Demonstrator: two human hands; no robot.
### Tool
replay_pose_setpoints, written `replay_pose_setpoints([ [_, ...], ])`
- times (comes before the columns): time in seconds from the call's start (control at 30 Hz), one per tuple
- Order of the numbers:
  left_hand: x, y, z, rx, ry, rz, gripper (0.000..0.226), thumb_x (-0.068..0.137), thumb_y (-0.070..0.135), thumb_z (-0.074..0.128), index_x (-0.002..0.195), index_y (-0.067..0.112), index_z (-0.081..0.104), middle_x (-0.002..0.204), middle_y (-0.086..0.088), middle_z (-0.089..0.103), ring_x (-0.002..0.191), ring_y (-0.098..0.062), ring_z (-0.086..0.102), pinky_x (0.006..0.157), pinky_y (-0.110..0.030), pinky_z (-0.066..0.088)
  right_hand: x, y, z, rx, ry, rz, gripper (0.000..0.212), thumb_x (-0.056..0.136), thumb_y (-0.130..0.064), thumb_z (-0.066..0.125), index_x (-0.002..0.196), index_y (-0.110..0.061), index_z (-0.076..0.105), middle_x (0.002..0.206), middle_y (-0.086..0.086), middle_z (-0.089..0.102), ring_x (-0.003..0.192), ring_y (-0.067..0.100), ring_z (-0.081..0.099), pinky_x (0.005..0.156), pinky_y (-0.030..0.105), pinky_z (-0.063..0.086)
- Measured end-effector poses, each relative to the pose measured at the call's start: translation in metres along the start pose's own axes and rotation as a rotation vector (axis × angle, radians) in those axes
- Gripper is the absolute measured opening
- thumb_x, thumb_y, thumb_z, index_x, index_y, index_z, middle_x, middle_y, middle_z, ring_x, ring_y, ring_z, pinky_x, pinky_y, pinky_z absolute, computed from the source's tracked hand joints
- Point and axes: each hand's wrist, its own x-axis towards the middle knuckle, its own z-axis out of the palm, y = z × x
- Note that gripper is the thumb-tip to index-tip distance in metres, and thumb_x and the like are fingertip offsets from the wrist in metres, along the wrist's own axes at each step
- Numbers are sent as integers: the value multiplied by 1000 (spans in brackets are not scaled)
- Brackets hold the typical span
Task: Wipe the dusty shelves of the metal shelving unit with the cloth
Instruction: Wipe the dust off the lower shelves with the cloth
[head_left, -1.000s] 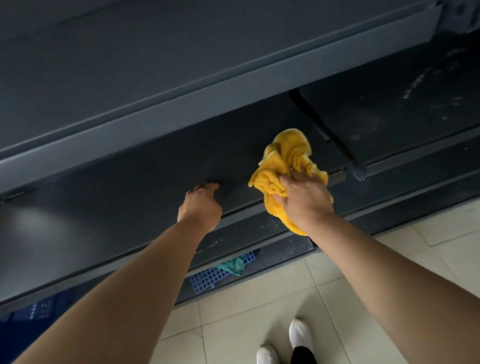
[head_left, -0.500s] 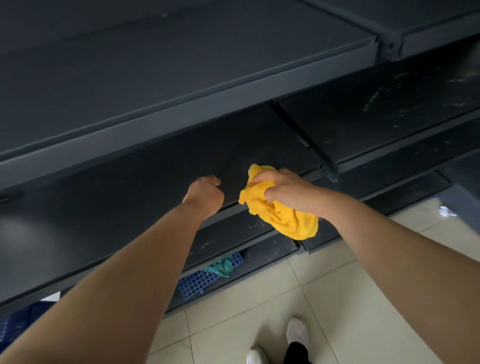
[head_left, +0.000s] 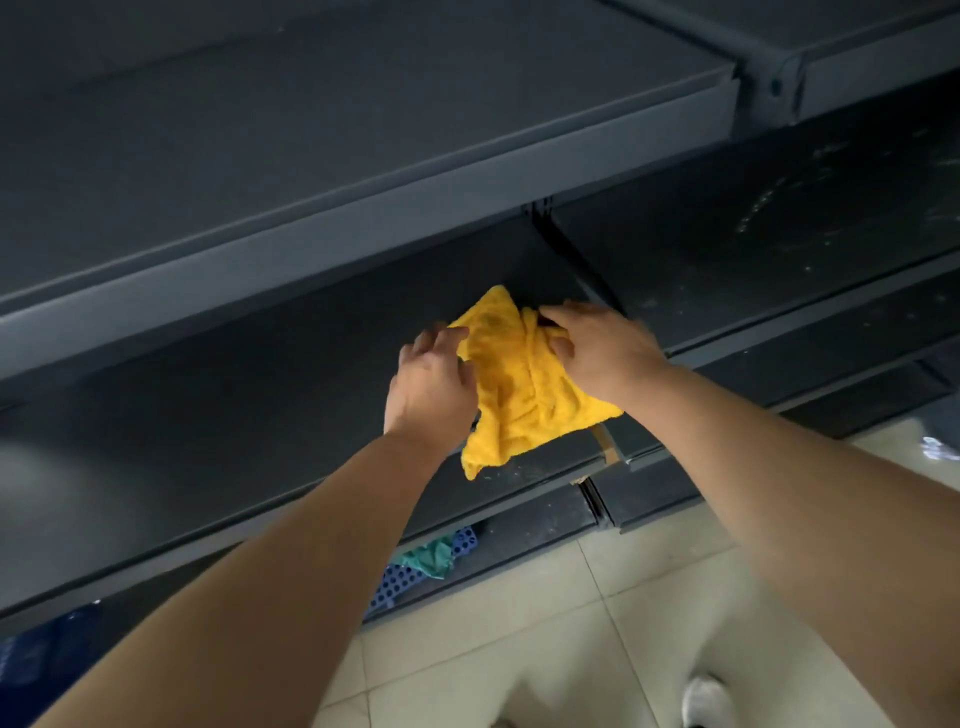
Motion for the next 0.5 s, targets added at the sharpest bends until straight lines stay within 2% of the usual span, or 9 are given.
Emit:
replay_pose_setpoints([
  [0.07,3,22,20,63,-96,91,60,97,43,44,151,30,23,160,-3,20,145,-27,17,116,-47,24,-1,27,-8,-5,33,6,42,99,-28,38,142,-32,41,148,-1,43,131,26,44,99,42,38],
  [0.13,8,44,46,148,-281,31,77,92,61,42,154,34,4,163,-6,1,149,-30,2,120,-49,9,-2,60,-15,-35,43,33,39,98,-23,41,135,-30,51,145,-2,47,127,25,47,96,40,39],
  [0.17,12,53,60,178,-337,-39,82,91,63,41,154,32,-2,162,-9,-8,149,-32,-4,120,-49,5,-3,77,-18,-42,44,51,38,97,-21,43,133,-29,54,146,-3,46,128,24,47,96,39,39],
  [0.23,20,65,78,239,-340,-122,80,96,55,41,154,27,-7,160,-13,-16,148,-35,-8,120,-48,2,-7,110,-24,-49,55,75,38,96,-19,45,132,-29,55,148,-3,43,130,23,46,99,40,39],
  [0.3,28,72,86,230,-287,-96,69,100,44,40,155,30,0,162,-8,-11,149,-33,-2,120,-47,11,-9,141,-30,-67,75,92,39,96,-17,45,131,-29,56,148,-3,43,130,23,46,100,40,40],
  [0.4,38,85,85,58,-142,-113,51,102,29,38,151,34,24,161,1,16,146,-27,22,110,-42,34,-10,177,-36,-60,80,107,40,94,-14,47,131,-27,55,144,-2,48,128,22,47,100,41,41],
  [0.5,50,119,96,-111,-83,-149,48,102,23,39,150,25,32,154,-5,35,138,-28,36,108,-35,34,-8,201,-40,-59,41,99,44,92,-11,49,134,-25,51,146,-2,45,139,19,36,105,42,40],
])
